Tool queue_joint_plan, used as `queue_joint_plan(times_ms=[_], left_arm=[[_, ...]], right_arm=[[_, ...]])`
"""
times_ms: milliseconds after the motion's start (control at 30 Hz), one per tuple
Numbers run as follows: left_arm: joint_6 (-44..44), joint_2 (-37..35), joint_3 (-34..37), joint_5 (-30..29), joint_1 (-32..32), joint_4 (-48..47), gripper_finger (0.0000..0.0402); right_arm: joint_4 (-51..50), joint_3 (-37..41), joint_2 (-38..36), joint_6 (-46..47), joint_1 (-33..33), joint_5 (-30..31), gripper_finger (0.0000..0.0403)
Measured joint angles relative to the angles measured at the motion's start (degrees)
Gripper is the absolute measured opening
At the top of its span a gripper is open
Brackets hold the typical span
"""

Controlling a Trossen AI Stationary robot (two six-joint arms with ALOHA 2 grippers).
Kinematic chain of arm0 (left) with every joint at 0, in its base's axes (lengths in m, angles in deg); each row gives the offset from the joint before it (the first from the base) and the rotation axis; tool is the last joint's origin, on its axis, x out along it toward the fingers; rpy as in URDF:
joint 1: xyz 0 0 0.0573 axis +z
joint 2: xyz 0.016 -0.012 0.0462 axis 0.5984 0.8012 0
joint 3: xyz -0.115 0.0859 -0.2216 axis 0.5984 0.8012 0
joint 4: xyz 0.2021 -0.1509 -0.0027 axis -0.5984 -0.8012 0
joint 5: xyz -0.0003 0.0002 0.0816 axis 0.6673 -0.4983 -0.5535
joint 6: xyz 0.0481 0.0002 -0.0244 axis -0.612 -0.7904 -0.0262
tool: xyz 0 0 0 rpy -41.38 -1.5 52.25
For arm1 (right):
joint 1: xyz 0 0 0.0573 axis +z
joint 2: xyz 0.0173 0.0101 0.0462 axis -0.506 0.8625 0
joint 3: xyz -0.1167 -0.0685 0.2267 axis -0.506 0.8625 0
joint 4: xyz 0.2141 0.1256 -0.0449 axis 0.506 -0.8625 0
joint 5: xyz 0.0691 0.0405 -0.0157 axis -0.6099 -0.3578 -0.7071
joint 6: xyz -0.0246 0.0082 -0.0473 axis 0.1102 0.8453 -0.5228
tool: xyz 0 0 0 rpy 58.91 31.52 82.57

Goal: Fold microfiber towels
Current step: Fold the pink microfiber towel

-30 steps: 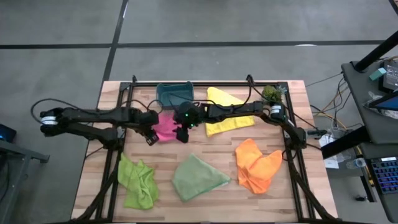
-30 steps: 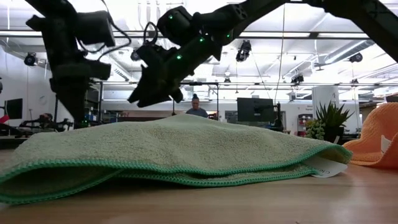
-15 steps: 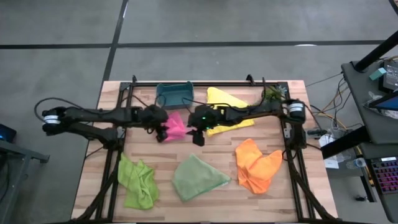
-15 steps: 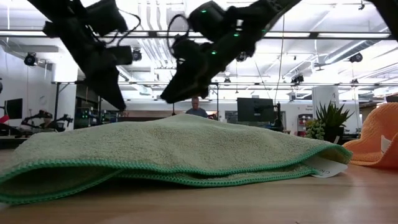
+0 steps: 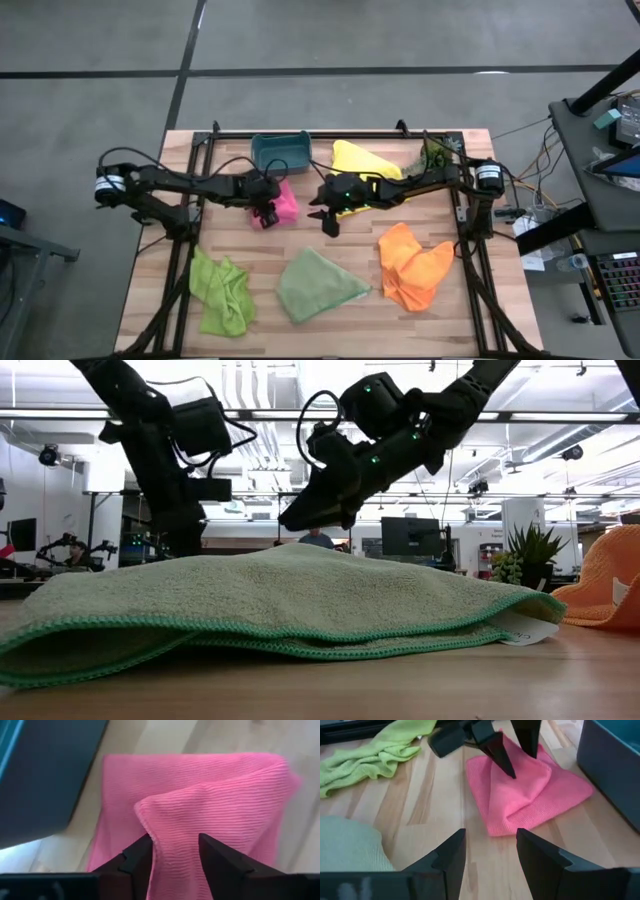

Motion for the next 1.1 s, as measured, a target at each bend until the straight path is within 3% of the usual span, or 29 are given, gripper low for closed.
queue_joint_plan(times_ms=[267,433,567,667,800,1100], left_arm=[[0.1,-2.2,0.0,2.5,-0.1,-0.2,0.0012],[-1.4,-6.4,-0.2,4.4,-1.4,-5.5,0.0006],[-5.8,-11.3,0.1,14.1,-3.1,-9.0,0.0001],[-5.6,-14.1,1.4,18.4,-5.1,-8.4,0.0007],[-3.0,-15.2,2.2,18.6,-8.1,-8.4,0.0031],[-0.9,-11.6,2.2,20.2,-12.9,-8.8,0.0142]], right_arm=[[1.2,0.8,0.0,-0.1,0.0,0.0,0.0164],[1.3,1.1,0.0,-0.1,0.0,0.0,0.0164],[1.3,1.5,0.1,0.0,0.0,0.0,0.0164],[1.3,1.6,0.1,0.0,0.0,0.0,0.0164],[1.3,1.6,0.1,0.0,0.0,0.0,0.0164],[1.3,1.6,0.1,0.0,0.0,0.0,0.0164]])
